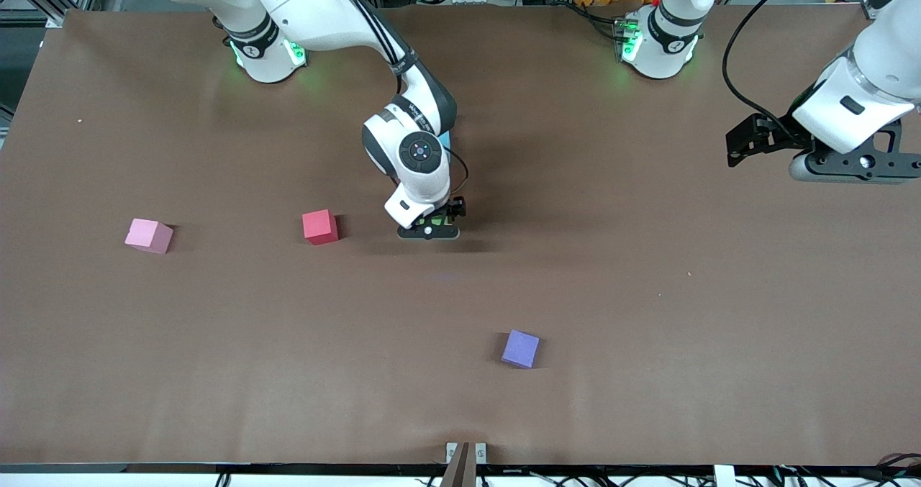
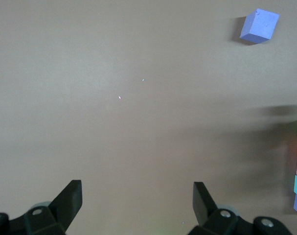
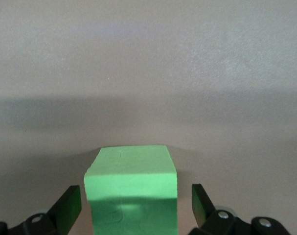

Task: Arrange blocks into number 1
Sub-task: 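Set the green block at the line's end and open the right gripper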

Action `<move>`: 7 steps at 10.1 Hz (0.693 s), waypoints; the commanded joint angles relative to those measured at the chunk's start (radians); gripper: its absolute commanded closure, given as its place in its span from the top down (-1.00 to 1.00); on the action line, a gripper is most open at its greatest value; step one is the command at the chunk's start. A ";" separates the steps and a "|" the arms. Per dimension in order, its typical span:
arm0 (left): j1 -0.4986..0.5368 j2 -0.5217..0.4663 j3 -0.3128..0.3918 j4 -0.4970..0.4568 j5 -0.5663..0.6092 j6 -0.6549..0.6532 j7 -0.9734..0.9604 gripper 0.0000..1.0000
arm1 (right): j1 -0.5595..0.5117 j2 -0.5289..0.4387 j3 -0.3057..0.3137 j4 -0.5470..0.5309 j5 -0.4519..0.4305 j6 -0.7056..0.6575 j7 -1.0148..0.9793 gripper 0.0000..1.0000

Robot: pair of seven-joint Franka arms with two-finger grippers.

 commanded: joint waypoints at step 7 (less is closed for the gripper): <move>0.006 0.000 -0.017 0.013 0.022 -0.016 0.019 1.00 | -0.196 -0.197 0.001 0.198 -0.017 -0.342 -0.003 1.00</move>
